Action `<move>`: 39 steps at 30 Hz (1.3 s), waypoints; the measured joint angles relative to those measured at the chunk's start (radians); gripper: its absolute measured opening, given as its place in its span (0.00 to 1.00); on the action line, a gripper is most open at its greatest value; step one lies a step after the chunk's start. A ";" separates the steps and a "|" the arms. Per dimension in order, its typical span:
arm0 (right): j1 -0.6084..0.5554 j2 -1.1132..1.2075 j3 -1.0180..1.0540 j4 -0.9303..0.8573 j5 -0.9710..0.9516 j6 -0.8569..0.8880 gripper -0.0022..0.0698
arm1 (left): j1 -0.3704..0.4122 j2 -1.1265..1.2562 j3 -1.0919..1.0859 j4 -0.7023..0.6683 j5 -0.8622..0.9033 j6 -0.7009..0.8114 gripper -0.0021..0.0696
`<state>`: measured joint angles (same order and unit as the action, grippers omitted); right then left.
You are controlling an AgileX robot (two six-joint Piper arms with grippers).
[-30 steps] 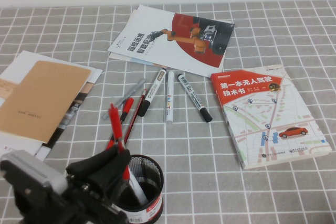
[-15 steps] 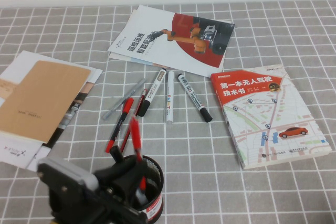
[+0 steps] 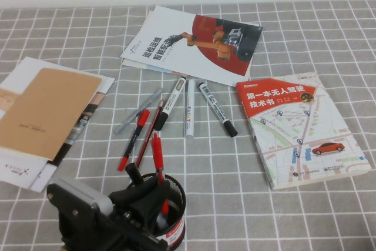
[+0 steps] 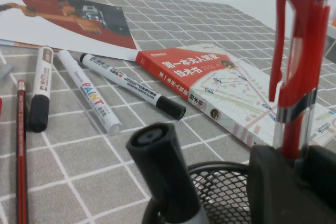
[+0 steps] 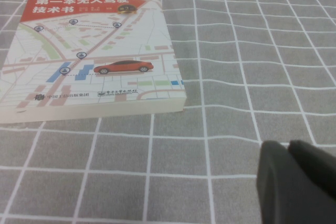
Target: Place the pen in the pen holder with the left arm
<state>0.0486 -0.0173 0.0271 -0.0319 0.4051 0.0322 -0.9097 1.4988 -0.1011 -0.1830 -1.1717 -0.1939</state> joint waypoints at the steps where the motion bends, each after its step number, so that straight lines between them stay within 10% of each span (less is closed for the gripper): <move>1: 0.000 0.000 0.000 0.000 0.000 0.000 0.01 | 0.000 -0.002 0.000 0.000 0.000 0.002 0.13; 8: 0.000 0.000 0.000 0.000 0.000 0.000 0.01 | 0.000 -0.002 0.000 0.002 0.004 0.034 0.17; 15: 0.000 0.000 0.000 0.000 0.000 0.000 0.01 | 0.000 -0.002 0.000 -0.022 0.006 0.042 0.43; 26: 0.000 0.000 0.000 0.000 0.000 0.000 0.01 | 0.000 -0.174 0.002 -0.032 0.027 0.044 0.46; 33: 0.000 0.000 0.000 0.000 0.000 0.000 0.01 | 0.000 -0.384 0.001 -0.049 0.066 0.044 0.22; 39: 0.000 0.000 0.000 0.000 0.000 0.000 0.01 | 0.000 -0.610 -0.103 -0.118 0.504 0.194 0.05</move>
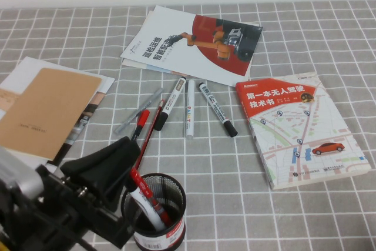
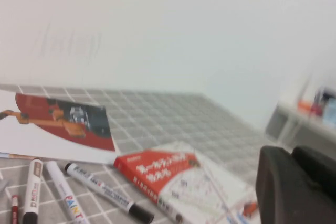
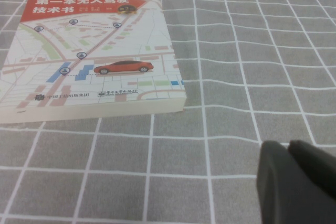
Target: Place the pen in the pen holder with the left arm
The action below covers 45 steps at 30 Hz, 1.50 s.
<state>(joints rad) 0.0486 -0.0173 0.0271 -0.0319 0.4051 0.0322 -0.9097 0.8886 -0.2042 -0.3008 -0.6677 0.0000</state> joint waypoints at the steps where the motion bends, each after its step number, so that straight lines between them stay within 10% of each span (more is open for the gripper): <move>1: 0.000 0.000 0.000 0.000 0.000 0.000 0.01 | 0.000 -0.027 -0.020 -0.015 0.062 0.035 0.04; 16: 0.000 0.000 0.000 0.000 0.000 0.000 0.01 | 0.000 -0.266 -0.093 -0.453 0.408 0.627 0.03; 45: 0.000 0.000 0.000 0.000 0.000 0.000 0.01 | 0.000 -0.299 -0.093 -0.407 0.395 0.696 0.03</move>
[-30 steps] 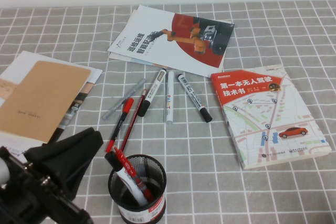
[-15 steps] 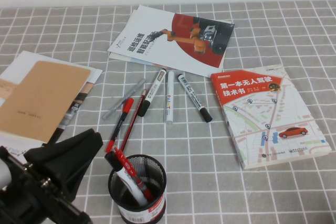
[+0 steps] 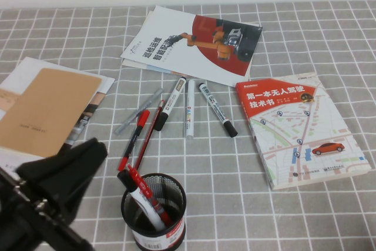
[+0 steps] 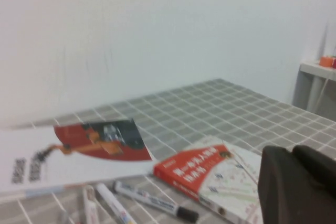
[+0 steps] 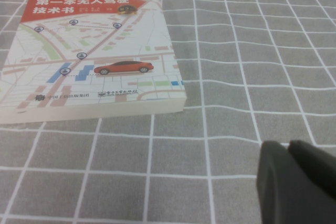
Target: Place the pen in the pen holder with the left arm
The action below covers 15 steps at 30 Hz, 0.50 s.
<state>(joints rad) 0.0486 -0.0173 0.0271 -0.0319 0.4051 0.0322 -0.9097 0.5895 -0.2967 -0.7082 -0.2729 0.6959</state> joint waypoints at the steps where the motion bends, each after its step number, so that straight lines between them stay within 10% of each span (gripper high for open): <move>1: 0.000 0.000 0.000 0.000 0.000 0.000 0.01 | 0.008 -0.014 0.000 0.007 0.000 0.016 0.03; 15: 0.000 0.000 0.000 0.006 0.000 0.000 0.01 | 0.442 -0.352 0.095 0.242 0.125 -0.183 0.03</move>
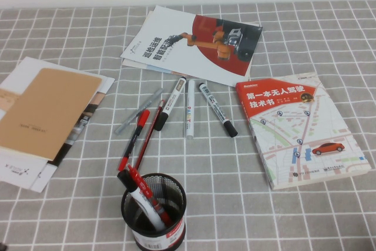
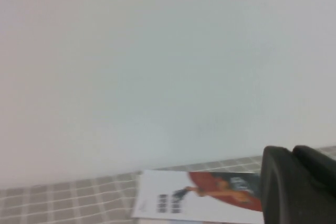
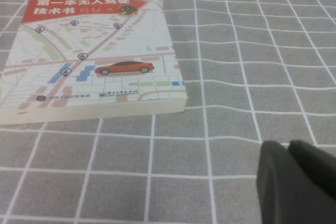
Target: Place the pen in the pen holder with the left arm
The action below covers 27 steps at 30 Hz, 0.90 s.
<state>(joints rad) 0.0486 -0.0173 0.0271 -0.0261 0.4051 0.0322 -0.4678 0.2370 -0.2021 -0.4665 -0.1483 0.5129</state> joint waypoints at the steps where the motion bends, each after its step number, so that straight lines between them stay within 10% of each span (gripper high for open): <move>1: 0.000 0.000 0.000 0.000 0.000 0.000 0.01 | 0.041 -0.029 0.011 0.011 0.019 -0.016 0.03; 13: 0.000 0.000 0.000 0.006 0.000 0.000 0.01 | 0.469 -0.237 0.166 0.090 0.124 -0.187 0.03; 27: 0.000 0.000 0.000 0.009 0.000 0.000 0.01 | 0.503 -0.247 0.227 0.418 0.298 -0.513 0.03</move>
<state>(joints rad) 0.0486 -0.0173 0.0271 -0.0176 0.4051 0.0322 0.0352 -0.0104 0.0249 -0.0489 0.1496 0.0000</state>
